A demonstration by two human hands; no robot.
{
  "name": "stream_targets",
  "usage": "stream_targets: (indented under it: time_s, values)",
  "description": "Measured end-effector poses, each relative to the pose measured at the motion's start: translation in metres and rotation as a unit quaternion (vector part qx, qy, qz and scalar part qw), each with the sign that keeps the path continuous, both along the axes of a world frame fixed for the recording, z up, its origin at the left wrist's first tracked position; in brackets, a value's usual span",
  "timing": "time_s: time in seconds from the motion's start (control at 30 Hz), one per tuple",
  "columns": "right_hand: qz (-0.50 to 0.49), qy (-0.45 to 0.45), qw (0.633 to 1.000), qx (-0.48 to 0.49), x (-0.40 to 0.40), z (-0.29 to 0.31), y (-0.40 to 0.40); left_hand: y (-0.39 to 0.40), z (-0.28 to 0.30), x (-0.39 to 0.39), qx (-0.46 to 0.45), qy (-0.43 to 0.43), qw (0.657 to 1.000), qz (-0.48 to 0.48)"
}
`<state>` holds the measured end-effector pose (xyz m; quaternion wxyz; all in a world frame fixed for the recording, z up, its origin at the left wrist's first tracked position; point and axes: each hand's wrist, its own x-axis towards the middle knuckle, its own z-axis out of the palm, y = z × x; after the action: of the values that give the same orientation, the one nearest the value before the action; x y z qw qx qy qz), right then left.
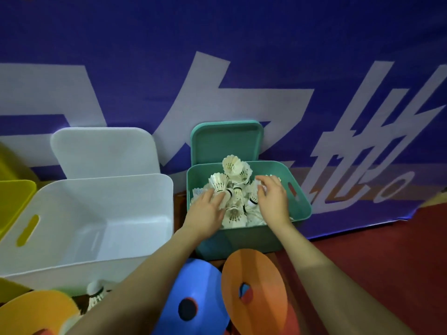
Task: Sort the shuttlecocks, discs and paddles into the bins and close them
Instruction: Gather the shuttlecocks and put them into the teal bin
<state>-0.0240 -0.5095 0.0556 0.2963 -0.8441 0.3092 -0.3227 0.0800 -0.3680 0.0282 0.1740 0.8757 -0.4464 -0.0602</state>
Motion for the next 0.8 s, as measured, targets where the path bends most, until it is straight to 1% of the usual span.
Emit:
stream_targets:
  time_s: [0.03,0.1,0.17,0.23,0.27,0.33,0.4,0.5,0.53,0.8]
  values:
    - [0.028,0.03,0.999,0.003,0.002,-0.008,-0.005,-0.003,-0.004,-0.001,0.008,0.001,1.0,-0.008]
    - [0.083,0.112,0.99,-0.028,0.003,-0.021,-0.014,-0.005,-0.008,-0.002,0.023,-0.002,1.0,-0.01]
    - [0.128,0.225,0.963,-0.075,0.0,-0.028,-0.021,-0.006,-0.008,-0.003,0.049,-0.022,0.999,-0.01]
    - [0.158,0.329,0.928,-0.079,-0.003,-0.031,-0.024,-0.007,-0.007,-0.005,0.077,-0.039,0.996,0.002]
    - [0.165,0.364,0.914,-0.069,-0.004,-0.032,-0.024,-0.009,-0.006,-0.007,0.087,-0.04,0.995,0.01]
    - [0.173,0.399,0.899,-0.057,-0.005,-0.031,-0.023,-0.011,-0.005,-0.009,0.097,-0.038,0.994,0.019]
    - [0.174,0.387,0.904,-0.061,-0.007,-0.029,-0.019,-0.01,-0.004,-0.011,0.088,-0.028,0.995,0.028]
    - [0.143,0.287,0.943,-0.089,-0.011,-0.028,-0.016,-0.004,-0.001,-0.015,0.043,-0.027,0.997,0.05]
    - [0.135,0.264,0.95,-0.1,-0.013,-0.027,-0.014,-0.001,0.0,-0.017,0.029,-0.031,0.997,0.061]
    - [0.108,0.18,0.969,-0.128,-0.025,-0.006,0.028,0.046,0.027,-0.038,-0.029,-0.069,0.993,0.091]
